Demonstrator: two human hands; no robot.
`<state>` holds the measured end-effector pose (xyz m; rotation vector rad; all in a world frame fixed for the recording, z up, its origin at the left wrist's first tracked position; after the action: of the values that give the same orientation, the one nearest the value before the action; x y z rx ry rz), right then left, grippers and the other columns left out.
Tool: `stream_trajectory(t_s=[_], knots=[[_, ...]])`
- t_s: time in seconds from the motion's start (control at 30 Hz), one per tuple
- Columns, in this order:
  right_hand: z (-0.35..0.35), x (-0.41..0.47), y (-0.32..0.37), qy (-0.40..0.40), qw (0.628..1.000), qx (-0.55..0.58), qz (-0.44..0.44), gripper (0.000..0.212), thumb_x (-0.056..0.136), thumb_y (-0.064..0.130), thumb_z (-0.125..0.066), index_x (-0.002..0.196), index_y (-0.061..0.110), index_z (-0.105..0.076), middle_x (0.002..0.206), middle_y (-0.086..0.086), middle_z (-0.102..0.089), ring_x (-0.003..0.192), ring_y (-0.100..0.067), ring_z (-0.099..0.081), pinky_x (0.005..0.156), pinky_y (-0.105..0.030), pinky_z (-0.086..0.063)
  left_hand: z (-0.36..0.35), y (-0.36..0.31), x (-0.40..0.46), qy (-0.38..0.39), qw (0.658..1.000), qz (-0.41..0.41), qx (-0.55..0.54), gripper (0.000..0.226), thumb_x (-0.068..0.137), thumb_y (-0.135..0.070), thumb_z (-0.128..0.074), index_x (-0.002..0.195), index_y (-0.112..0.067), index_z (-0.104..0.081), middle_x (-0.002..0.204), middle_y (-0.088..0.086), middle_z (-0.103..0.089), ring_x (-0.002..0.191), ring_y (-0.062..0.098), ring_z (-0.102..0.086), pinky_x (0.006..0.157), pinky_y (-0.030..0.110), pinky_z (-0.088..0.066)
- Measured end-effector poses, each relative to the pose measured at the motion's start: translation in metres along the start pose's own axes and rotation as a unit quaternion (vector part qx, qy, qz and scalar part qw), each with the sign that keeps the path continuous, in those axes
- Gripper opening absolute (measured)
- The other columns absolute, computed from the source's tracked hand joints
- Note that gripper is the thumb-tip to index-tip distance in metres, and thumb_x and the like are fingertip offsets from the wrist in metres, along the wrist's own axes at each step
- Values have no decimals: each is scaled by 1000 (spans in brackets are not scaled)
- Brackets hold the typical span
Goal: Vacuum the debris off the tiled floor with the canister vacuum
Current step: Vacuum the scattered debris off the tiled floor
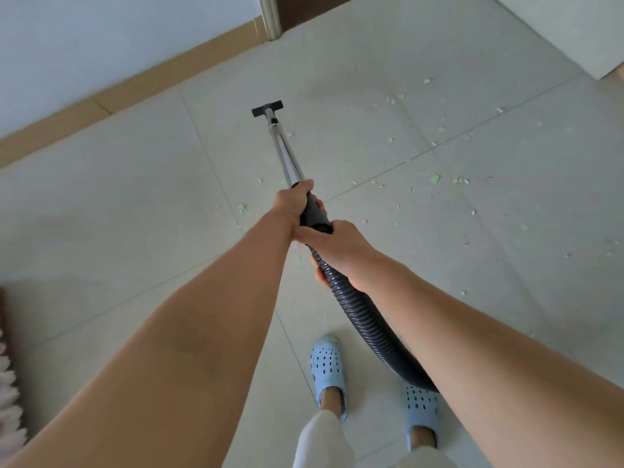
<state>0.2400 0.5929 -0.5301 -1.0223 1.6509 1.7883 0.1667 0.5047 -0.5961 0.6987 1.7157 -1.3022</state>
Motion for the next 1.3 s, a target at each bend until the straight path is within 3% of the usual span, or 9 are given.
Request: stream_trajectory(t_s=[0.1, 0.23, 0.43, 0.6, 0.73, 0.93, 1.2, 1.3], knots=[[1, -2, 4, 31, 999, -20, 9, 32, 94, 24, -68, 114, 9, -48, 67, -12, -57, 37, -20, -51, 40, -24, -44, -1, -9, 13, 2, 1000, 3, 5, 21, 96, -16, -58, 82, -4, -48, 60, 8, -48, 43, 19, -49, 43, 24, -49], [9, 0, 17, 2, 998, -37, 53, 34, 95, 20, -56, 128, 20, -46, 70, -13, -54, 34, -20, -48, 39, -25, -41, -11, -12, 20, 12, 1000, 20, -1, 19, 95, -15, -59, 86, -3, -48, 64, 8, -48, 49, 19, -48, 42, 22, -48], [14, -11, 17, -23, 995, -81, 51, 32, 95, 20, -53, 126, 22, -48, 73, -10, -54, 32, -18, -48, 39, -24, -40, -15, 2, 20, 23, 999, 36, 14, 30, 97, -20, -56, 74, -4, -47, 47, 7, -51, 35, 18, -49, 39, 21, -46], [17, -20, 13, -44, 990, -125, 55, 33, 94, 25, -54, 127, 22, -49, 70, -6, -58, 39, -20, -54, 45, -28, -45, -14, 13, 9, 28, 998, 58, -11, 21, 96, -18, -57, 84, -3, -49, 59, 8, -50, 41, 19, -49, 40, 22, -47], [21, -22, 14, -64, 980, -174, 67, 36, 94, 30, -52, 128, 23, -48, 72, -2, -60, 46, -23, -59, 55, -33, -49, -19, 13, 2, 32, 997, 57, -31, 19, 96, -17, -56, 85, -4, -48, 52, 8, -51, 38, 18, -50, 40, 21, -46], [30, -42, 6, -81, 971, -220, 57, 39, 94, 31, -49, 131, 21, -45, 69, -2, -62, 43, -23, -60, 49, -30, -48, -31, 32, -15, 53, 995, 79, -38, 22, 97, -20, -54, 82, -6, -47, 49, 7, -51, 37, 17, -50, 40, 19, -45], [50, -75, -13, -99, 966, -235, 52, 41, 95, 31, -49, 134, 22, -44, 72, 1, -62, 44, -22, -61, 51, -31, -51, -54, 65, -38, 75, 992, 96, -38, 21, 97, -20, -55, 83, -6, -46, 55, 7, -50, 39, 17, -49, 40, 20, -45], [55, -82, -26, -103, 967, -228, 49, 35, 94, 32, -49, 127, 21, -46, 74, -1, -62, 48, -23, -61, 56, -35, -53, -58, 77, -45, 75, 992, 96, -27, 21, 96, -19, -56, 83, -6, -47, 58, 6, -49, 43, 17, -49, 41, 20, -46]])
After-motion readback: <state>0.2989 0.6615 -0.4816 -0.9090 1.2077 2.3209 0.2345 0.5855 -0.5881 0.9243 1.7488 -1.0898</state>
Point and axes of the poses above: each hand's wrist, its own x-axis towards the middle knuckle, its own z-axis out of the back of the hand, y = z × x, the point moved 9 cm from there along x, towards the middle knuckle
